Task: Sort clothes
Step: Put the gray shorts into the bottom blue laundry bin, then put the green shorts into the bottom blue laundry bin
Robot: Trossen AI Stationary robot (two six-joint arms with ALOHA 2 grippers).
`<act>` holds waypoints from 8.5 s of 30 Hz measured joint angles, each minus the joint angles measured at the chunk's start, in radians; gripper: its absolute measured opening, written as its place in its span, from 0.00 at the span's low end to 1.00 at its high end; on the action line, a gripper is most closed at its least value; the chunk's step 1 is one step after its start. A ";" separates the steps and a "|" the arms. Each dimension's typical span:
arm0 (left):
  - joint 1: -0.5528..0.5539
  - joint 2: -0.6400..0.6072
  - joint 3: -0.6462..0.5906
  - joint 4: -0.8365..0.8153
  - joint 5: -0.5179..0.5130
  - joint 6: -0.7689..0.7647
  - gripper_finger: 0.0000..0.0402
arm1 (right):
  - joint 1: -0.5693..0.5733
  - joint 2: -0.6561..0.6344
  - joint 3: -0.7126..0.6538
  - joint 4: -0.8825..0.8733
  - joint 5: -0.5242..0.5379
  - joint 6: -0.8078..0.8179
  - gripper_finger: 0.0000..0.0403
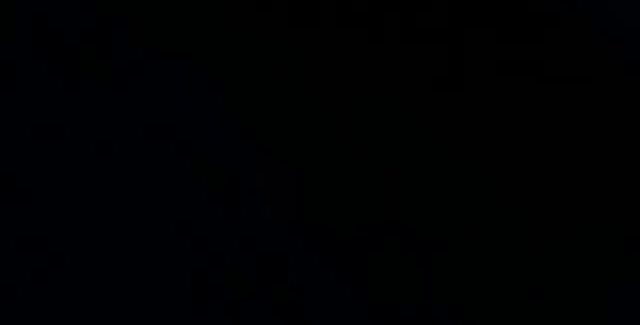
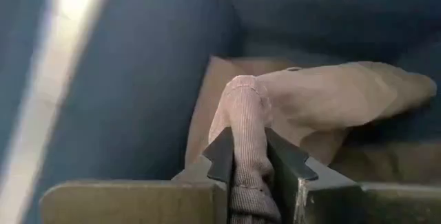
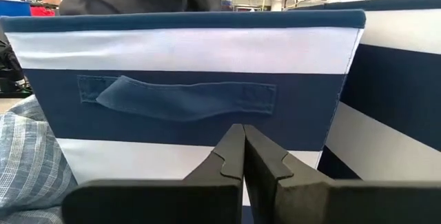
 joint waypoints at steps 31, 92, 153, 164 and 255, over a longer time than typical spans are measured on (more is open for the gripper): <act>0.086 0.019 0.168 -0.192 0.323 -0.160 0.46 | 0.000 0.000 0.000 -0.003 -0.003 -0.001 0.02; 0.049 -0.245 -0.632 0.506 0.235 -0.148 0.42 | 0.000 0.002 0.001 0.071 -0.002 -0.005 0.02; 0.345 -0.551 -0.751 0.597 0.010 -0.053 0.42 | -0.583 0.893 0.732 -0.280 0.020 -0.177 0.02; 0.291 -0.618 -0.588 0.606 -0.039 0.021 0.42 | -0.552 0.805 0.862 -0.267 -0.042 -0.205 0.02; -1.052 -0.511 -0.689 0.339 -0.348 -0.739 0.42 | 0.511 1.589 1.221 -1.063 -0.324 1.645 0.75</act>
